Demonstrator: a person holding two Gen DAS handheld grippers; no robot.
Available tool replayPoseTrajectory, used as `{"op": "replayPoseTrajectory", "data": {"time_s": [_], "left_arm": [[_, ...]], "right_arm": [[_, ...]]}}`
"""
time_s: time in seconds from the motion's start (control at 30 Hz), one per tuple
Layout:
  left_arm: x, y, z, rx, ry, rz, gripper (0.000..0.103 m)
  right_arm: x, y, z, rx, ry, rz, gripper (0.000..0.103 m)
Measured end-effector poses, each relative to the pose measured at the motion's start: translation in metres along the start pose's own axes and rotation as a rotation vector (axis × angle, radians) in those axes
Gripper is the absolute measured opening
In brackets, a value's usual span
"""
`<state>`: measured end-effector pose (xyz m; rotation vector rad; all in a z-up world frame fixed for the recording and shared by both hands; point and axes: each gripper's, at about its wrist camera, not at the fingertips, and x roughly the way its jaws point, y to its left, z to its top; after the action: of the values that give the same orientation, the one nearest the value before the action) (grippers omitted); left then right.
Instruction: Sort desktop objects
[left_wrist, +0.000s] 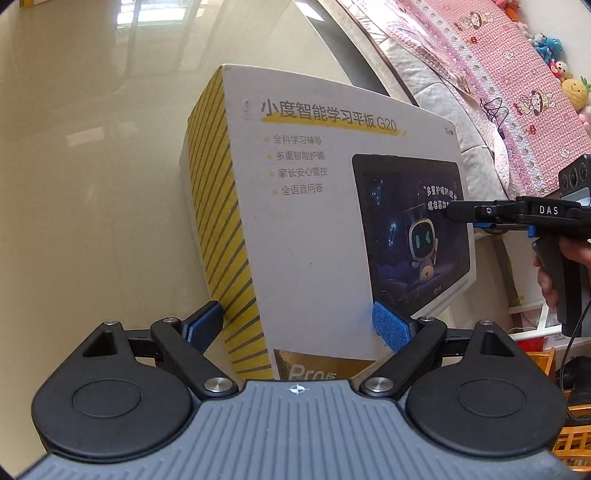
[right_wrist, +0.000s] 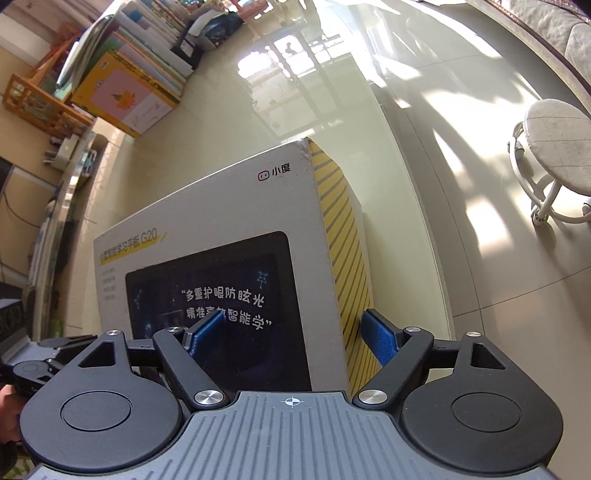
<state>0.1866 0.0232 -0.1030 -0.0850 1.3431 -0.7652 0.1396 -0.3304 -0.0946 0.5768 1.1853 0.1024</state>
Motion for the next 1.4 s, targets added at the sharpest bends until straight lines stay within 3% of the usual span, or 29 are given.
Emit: {"op": "replayPoseTrajectory", "data": {"time_s": [0.67, 0.87, 1.17, 1.4], "left_arm": [[-0.025, -0.001, 0.035, -0.071, 0.066, 0.023, 0.103], [-0.016, 0.008, 0.048, -0.104, 0.076, 0.016, 0.103], [-0.014, 0.020, 0.040, -0.137, 0.036, -0.028, 0.103], [-0.015, 0.012, 0.034, -0.131, 0.084, -0.025, 0.103]], "right_arm": [[-0.010, 0.016, 0.018, 0.020, -0.016, -0.025, 0.082], [-0.003, 0.020, 0.024, 0.013, -0.013, -0.044, 0.081], [0.007, 0.020, 0.019, -0.024, -0.011, -0.067, 0.082], [0.003, 0.023, 0.012, -0.017, 0.001, -0.058, 0.086]]}}
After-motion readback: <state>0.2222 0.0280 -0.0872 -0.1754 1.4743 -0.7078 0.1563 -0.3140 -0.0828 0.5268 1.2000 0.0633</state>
